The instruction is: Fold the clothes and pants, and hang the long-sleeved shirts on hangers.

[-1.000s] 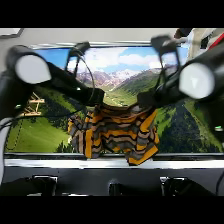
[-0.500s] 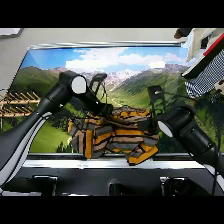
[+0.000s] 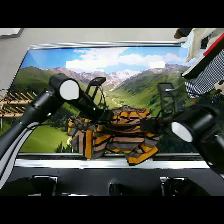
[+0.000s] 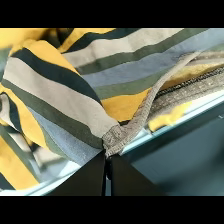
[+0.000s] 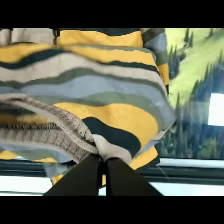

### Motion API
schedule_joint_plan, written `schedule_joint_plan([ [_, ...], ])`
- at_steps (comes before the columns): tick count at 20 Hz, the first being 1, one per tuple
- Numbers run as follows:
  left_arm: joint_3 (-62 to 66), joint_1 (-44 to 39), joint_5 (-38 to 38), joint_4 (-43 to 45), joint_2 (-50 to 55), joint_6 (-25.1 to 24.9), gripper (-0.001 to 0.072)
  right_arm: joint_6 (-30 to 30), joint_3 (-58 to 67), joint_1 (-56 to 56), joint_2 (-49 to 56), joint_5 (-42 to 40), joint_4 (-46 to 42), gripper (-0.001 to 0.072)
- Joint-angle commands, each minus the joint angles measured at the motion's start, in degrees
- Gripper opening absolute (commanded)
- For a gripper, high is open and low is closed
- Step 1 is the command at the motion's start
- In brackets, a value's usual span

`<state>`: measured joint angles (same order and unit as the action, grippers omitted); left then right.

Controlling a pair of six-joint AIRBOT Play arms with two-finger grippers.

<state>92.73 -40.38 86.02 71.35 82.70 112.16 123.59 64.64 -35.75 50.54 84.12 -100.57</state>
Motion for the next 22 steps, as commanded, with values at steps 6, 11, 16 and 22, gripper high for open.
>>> schedule_joint_plan([
  [6, -0.11, -2.47, 0.07, 0.20, -3.04, 4.44, 0.0022, -0.20, 5.38, 0.00, -1.57, 6.86, -2.27, 0.0030],
  [11, -0.09, -2.27, -1.55, 0.63, -3.06, 4.44, 0.0525, -1.31, 5.33, 0.00, -0.70, 3.89, -2.89, 0.0031],
  [16, -0.11, 3.21, -1.25, 7.15, -5.62, 4.13, 0.0615, -1.49, 5.33, 0.00, -0.66, 4.55, -1.95, 0.0031],
  [22, -4.68, 23.21, 0.83, 23.15, -15.78, -3.91, 0.0613, -1.49, 5.33, 0.00, -0.66, 4.46, -0.72, 0.0031],
])
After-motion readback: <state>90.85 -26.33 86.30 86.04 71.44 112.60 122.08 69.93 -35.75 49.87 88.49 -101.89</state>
